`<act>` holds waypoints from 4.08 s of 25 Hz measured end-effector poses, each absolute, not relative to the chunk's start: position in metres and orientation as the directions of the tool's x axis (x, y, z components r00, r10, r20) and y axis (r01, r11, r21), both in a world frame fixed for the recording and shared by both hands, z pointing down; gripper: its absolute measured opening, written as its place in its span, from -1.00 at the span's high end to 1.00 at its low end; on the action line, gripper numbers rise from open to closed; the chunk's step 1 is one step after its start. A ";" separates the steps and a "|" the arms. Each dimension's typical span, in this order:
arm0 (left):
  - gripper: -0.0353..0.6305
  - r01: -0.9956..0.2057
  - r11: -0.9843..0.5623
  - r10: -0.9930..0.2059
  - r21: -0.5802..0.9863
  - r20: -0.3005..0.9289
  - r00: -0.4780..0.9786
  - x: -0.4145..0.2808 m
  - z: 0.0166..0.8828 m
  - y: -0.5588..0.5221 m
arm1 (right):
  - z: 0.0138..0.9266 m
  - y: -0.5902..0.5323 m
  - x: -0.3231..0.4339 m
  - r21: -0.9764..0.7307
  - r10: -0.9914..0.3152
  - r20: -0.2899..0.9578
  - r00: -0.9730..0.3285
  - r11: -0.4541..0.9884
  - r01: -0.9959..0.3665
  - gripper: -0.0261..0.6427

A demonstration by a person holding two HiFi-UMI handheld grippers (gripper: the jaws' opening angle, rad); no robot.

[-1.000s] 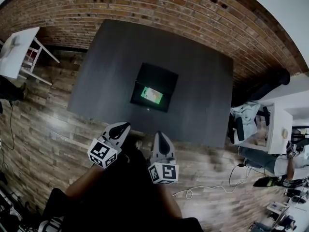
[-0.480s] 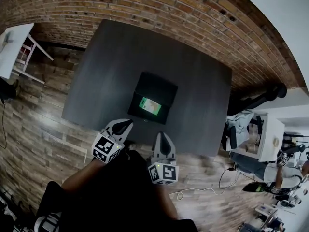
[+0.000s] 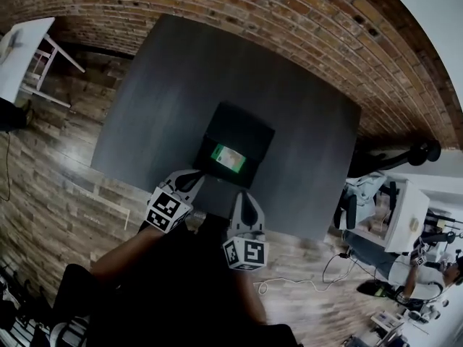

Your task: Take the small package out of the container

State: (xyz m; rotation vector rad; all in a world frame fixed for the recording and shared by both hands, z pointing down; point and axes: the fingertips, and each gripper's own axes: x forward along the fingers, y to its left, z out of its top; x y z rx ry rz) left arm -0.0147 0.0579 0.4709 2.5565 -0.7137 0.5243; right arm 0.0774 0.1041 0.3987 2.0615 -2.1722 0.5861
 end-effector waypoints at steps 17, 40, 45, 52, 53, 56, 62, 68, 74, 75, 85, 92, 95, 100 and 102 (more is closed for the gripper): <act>0.77 -0.696 -0.642 -0.375 0.322 0.660 0.651 0.050 0.573 0.038 | 0.444 0.069 0.138 -0.286 -0.882 0.371 -0.289 0.188 -0.940 0.85; -0.03 -0.698 -0.624 -0.187 0.351 0.801 0.569 0.085 0.655 0.022 | 0.484 0.052 0.172 -0.337 -0.855 0.440 -0.274 0.125 -0.933 0.85; -0.06 -0.710 -0.618 -0.164 0.339 0.827 0.538 0.084 0.665 0.022 | 0.486 0.049 0.177 -0.343 -0.855 0.441 -0.275 0.123 -0.931 0.85; -0.06 -0.698 -0.627 -0.092 0.346 0.857 0.507 0.088 0.673 0.024 | 0.488 0.046 0.179 -0.349 -0.853 0.444 -0.274 0.117 -0.930 0.85; -0.06 -0.696 -0.629 -0.081 0.347 0.861 0.503 0.088 0.675 0.026 | 0.489 0.045 0.179 -0.350 -0.853 0.445 -0.272 0.115 -0.930 0.85; -0.06 -0.689 -0.634 -0.057 0.351 0.867 0.494 0.087 0.679 0.029 | 0.488 0.044 0.179 -0.352 -0.854 0.443 -0.272 0.114 -0.929 0.85; -0.06 -0.684 -0.641 -0.024 0.350 0.881 0.473 0.093 0.682 0.029 | 0.490 0.043 0.187 -0.353 -0.856 0.445 -0.263 0.103 -0.930 0.85; -0.06 -0.675 -0.655 -0.006 0.340 0.891 0.454 0.100 0.684 0.029 | 0.490 0.043 0.189 -0.356 -0.856 0.449 -0.256 0.091 -0.930 0.85; -0.06 -0.632 -0.679 0.046 0.374 0.881 0.471 0.116 0.684 0.046 | 0.492 0.043 0.197 -0.356 -0.857 0.451 -0.247 0.081 -0.931 0.85; -0.06 -0.625 -0.686 0.050 0.371 0.882 0.469 0.118 0.685 0.048 | 0.492 0.043 0.199 -0.356 -0.858 0.451 -0.244 0.077 -0.931 0.85; -0.06 -0.605 -0.691 0.058 0.396 0.864 0.500 0.132 0.686 0.051 | 0.496 0.049 0.206 -0.349 -0.857 0.461 -0.228 0.061 -0.935 0.85; -0.06 -0.592 -0.695 0.065 0.408 0.856 0.513 0.132 0.680 0.056 | 0.497 0.054 0.209 -0.346 -0.858 0.464 -0.219 0.052 -0.937 0.85; -0.06 -0.586 -0.698 0.058 0.412 0.848 0.527 0.133 0.676 0.056 | 0.496 0.054 0.209 -0.345 -0.862 0.458 -0.217 0.053 -0.937 0.85; -0.05 -0.582 -0.695 0.069 0.422 0.845 0.530 0.131 0.671 0.061 | 0.494 0.057 0.209 -0.341 -0.865 0.456 -0.212 0.050 -0.939 0.85; -0.05 -0.577 -0.694 0.077 0.430 0.841 0.535 0.130 0.669 0.063 | 0.493 0.058 0.209 -0.337 -0.865 0.455 -0.210 0.050 -0.940 0.85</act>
